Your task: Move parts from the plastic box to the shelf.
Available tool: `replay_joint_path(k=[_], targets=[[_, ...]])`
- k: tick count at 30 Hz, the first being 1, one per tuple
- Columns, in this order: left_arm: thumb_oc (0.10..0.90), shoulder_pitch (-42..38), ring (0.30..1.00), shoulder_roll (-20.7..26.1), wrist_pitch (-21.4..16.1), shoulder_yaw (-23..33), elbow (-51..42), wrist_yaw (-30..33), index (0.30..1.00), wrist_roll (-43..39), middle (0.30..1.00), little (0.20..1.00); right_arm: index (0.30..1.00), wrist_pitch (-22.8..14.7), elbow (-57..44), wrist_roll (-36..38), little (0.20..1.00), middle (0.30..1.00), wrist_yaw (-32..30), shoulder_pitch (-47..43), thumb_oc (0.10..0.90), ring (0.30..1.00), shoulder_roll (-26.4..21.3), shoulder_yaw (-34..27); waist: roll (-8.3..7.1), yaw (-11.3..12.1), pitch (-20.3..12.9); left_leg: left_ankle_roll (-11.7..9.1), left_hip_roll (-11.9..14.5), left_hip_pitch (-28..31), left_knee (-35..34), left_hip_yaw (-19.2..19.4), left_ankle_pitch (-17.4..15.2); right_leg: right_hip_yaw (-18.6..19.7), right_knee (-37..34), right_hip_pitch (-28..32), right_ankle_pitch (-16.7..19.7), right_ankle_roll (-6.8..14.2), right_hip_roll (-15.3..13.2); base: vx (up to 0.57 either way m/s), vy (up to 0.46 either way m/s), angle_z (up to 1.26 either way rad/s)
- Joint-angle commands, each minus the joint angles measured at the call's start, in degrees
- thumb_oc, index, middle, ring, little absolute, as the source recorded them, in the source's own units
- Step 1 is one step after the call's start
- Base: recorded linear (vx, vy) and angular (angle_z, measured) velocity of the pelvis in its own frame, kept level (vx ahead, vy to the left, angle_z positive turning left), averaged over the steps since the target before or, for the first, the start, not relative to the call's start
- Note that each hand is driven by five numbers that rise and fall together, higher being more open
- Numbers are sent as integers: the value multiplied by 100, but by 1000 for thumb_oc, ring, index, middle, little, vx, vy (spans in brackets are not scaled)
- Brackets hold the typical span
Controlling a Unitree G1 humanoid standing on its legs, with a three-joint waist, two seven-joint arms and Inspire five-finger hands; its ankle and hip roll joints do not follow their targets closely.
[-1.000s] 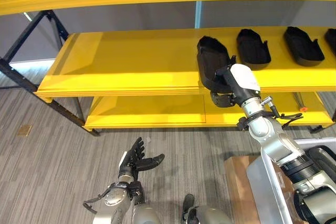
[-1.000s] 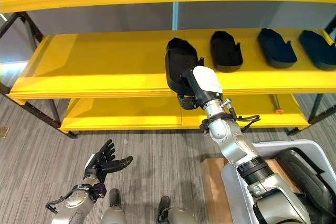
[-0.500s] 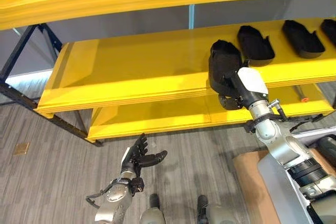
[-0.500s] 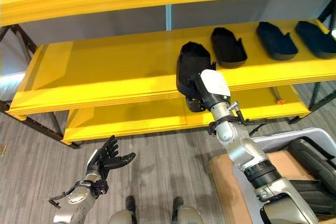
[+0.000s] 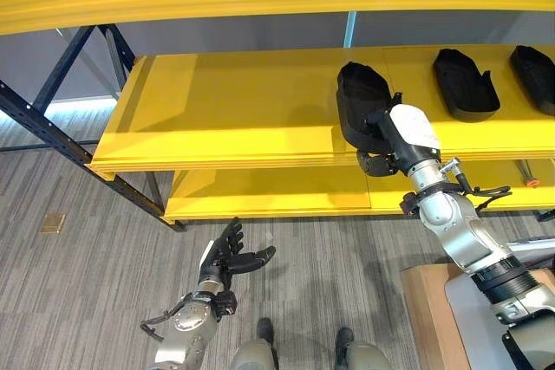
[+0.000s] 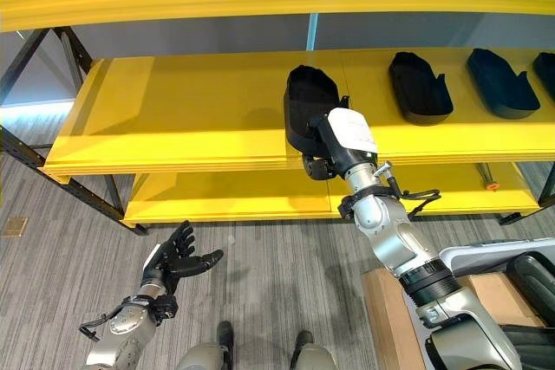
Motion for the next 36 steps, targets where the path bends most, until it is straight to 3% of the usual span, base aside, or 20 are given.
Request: replay_joint_path(k=[1,2,3,4,5,8,9,12,15,20,36], targets=[[900,-121,1000,614,-419,-12,-779,-62,1000,172,1000,1000,300,-416,-506,-148,300,300,-329,-939,400,300,-4,-372,-430,-22,-636,86,22,-402,998,-204,-804,578,-668,582,1550,677,-838,-31,168,34],[900,-177,1000,662,-424,-61,-787,-73,1000,171,1000,1000,300,-409,-464,-127,300,300,-325,-982,400,300,-5,-367,-391,-92,-539,141,-3,-378,1009,-243,-835,775,-273,384,1859,642,-800,-51,162,19],[900,-226,1000,725,-435,-87,-811,-59,1000,203,1000,1000,300,-401,-447,-116,300,300,-351,-1052,400,300,-10,-348,-354,-149,-482,168,-5,-358,946,-272,-789,909,-158,138,1930,617,-701,-8,144,12],[900,-284,1000,777,-484,-44,-800,-43,1000,218,1000,1000,300,-388,-277,-112,300,300,-355,-1290,400,300,-10,-236,-343,-184,-422,173,36,-169,793,-195,-851,775,-390,-283,1763,589,-644,18,83,15],[900,-289,1000,770,-486,-33,-795,-44,1000,217,1000,1000,300,-395,-251,-108,300,300,-364,-1323,400,300,-7,-212,-333,-189,-407,167,46,-141,773,-190,-857,775,-390,-266,1751,585,-634,82,0,3],[900,-366,1000,824,-527,41,-750,-8,1000,136,1000,1000,300,-388,-115,-30,300,300,-337,-1635,400,300,-45,-119,-423,-254,-307,72,122,43,798,-142,-995,656,-1093,-450,1886,703,-820,105,-117,-15],[900,-339,1000,818,-557,100,-748,72,1000,98,1000,1000,300,-394,-99,18,300,300,-295,-1760,400,300,38,-27,-486,-262,-223,-64,327,205,983,-55,-1146,422,-1618,-544,1954,800,-1013,130,-142,-26],[900,-242,1000,651,-560,138,-684,34,1000,51,1000,1000,300,-390,-145,-33,300,300,-182,-1482,400,300,-120,-116,-681,-220,-322,-190,433,243,1122,-124,-1147,495,-1612,-197,1717,761,-847,121,-166,-18],[900,6,1000,473,-511,238,-758,37,1000,-26,1000,1000,300,-438,-249,2,300,300,-151,-1358,400,300,-207,-177,-693,-203,-533,-299,662,430,937,-232,-1055,398,-1483,-25,1503,692,-566,158,-185,32],[900,120,1000,383,-418,177,-710,-58,1000,31,1000,1000,300,-482,-288,135,300,300,-160,-1381,400,300,-333,-211,-637,-225,-693,-396,934,690,465,-278,-860,313,-1287,99,1144,599,-331,124,-169,-1],[900,92,1000,552,-439,121,-778,-105,1000,-81,1000,1000,300,-446,1,203,300,300,-123,-2529,400,300,-418,415,-543,-61,-586,-478,949,528,236,-317,-692,194,-908,-210,1000,547,-396,17,-32,7]])
